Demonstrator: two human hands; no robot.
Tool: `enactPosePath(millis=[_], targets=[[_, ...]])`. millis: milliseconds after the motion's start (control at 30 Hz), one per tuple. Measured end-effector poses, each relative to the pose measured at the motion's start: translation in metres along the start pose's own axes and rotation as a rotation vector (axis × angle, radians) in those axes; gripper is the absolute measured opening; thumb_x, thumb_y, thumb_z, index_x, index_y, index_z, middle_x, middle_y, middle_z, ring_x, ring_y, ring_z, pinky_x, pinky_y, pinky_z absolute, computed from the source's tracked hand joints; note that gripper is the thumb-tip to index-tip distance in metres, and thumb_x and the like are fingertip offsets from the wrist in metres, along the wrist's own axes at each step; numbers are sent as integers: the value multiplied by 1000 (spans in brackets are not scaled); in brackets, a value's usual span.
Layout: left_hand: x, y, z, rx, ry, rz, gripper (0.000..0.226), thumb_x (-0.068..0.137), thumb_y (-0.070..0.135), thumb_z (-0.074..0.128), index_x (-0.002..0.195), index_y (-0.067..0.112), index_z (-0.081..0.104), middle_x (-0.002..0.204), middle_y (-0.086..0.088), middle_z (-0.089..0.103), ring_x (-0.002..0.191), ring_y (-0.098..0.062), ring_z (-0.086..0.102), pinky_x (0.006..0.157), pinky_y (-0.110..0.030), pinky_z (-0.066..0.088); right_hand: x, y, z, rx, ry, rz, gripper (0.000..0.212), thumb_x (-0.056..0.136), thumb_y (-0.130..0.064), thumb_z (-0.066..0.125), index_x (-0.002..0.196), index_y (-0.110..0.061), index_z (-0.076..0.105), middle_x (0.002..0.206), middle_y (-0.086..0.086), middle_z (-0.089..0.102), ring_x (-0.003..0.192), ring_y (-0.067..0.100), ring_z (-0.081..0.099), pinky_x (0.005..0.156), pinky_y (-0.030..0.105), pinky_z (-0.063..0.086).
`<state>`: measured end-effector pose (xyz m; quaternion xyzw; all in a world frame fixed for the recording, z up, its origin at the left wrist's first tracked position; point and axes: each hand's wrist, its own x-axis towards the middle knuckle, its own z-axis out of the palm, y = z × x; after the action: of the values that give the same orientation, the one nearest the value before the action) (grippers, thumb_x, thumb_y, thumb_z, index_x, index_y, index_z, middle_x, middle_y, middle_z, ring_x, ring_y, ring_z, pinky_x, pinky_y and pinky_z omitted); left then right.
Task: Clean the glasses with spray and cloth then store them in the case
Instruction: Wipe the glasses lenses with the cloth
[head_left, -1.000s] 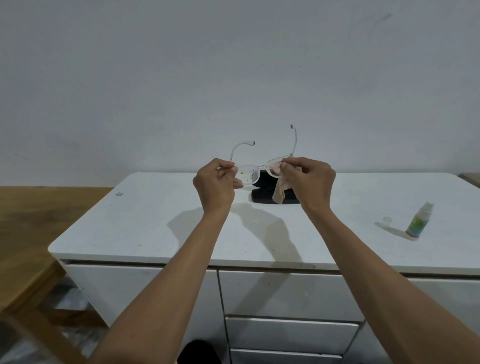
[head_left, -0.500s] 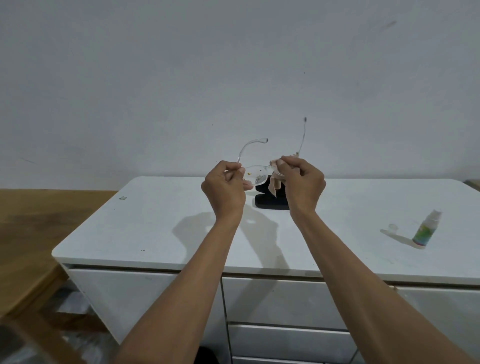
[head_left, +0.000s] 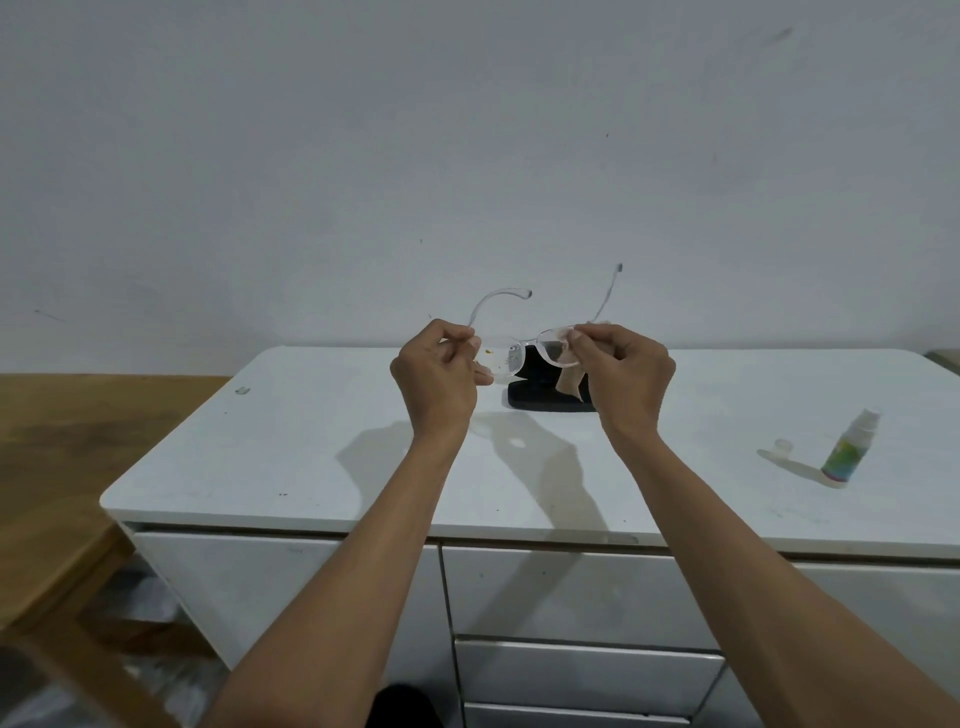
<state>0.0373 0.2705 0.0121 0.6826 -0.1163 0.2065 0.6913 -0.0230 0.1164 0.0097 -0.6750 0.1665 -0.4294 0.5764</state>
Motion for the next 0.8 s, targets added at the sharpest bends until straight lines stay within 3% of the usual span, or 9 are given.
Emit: enactPosePath(millis=[67, 133, 233, 333, 433, 533, 633, 733, 800], targets=[[-2, 2, 3, -10, 0, 15, 8, 89, -6, 68, 82, -3, 66, 59, -12, 68, 42, -20, 65, 50, -30, 59, -2, -5, 8, 103, 63, 27, 7, 86, -6, 76, 85, -11, 80, 69, -10, 73, 61, -11, 65, 62, 2, 45], [-4, 3, 8, -24, 6, 18, 8, 89, -5, 68, 82, -3, 66, 60, -13, 68, 42, -21, 66, 51, -32, 60, -4, -11, 17, 228, 111, 95, 5, 85, -2, 77, 88, -6, 80, 77, -1, 74, 61, -10, 67, 59, 5, 51], [-7, 4, 14, -38, 31, 8, 7, 89, -4, 68, 83, -3, 65, 57, -14, 68, 44, -23, 68, 56, -38, 61, 0, -10, 29, 347, 144, 208, 13, 78, -8, 85, 75, -19, 81, 83, -3, 77, 87, 13, 76, 87, 38, 63], [-6, 3, 15, -65, 67, -30, 6, 89, -4, 68, 84, -1, 66, 55, -6, 69, 45, -25, 69, 59, -42, 62, 3, -9, 32, 348, 70, 243, 14, 74, -10, 88, 70, -19, 77, 78, -9, 76, 85, 19, 75, 94, 47, 60], [-1, 2, 11, -72, 83, -49, 7, 89, -5, 67, 83, 0, 66, 51, 4, 67, 45, -26, 69, 59, -44, 62, 5, -6, 25, 310, -86, 250, 8, 80, -3, 82, 78, -6, 75, 70, -5, 74, 71, 18, 72, 89, 47, 63], [2, 1, 7, -42, 81, -49, 7, 89, -5, 67, 84, 0, 67, 47, 7, 65, 44, -25, 68, 57, -41, 62, 2, -3, 14, 293, -279, 248, 9, 85, 6, 70, 85, 14, 67, 74, 25, 68, 67, 36, 65, 86, 48, 62], [1, -5, 1, -4, 58, -39, 7, 89, -2, 69, 83, 2, 67, 46, 4, 66, 44, -23, 68, 65, -43, 62, -2, -5, 0, 218, -435, 202, 8, 85, 8, 68, 78, 8, 71, 80, 46, 61, 65, 41, 65, 76, 41, 63], [1, -9, -4, 23, 24, -23, 8, 89, -1, 70, 83, 2, 67, 48, -4, 67, 44, -24, 69, 71, -49, 62, -2, -4, -9, 123, -431, 174, 19, 82, 4, 77, 65, -3, 71, 75, 38, 65, 59, 34, 67, 67, 36, 61], [-1, -8, -2, 28, 16, -13, 8, 89, -1, 70, 82, 2, 67, 52, -8, 69, 44, -24, 68, 64, -43, 62, -6, -1, -7, 108, -286, 175, 16, 79, 0, 79, 66, -4, 72, 73, 29, 72, 60, 33, 68, 66, 36, 60]])
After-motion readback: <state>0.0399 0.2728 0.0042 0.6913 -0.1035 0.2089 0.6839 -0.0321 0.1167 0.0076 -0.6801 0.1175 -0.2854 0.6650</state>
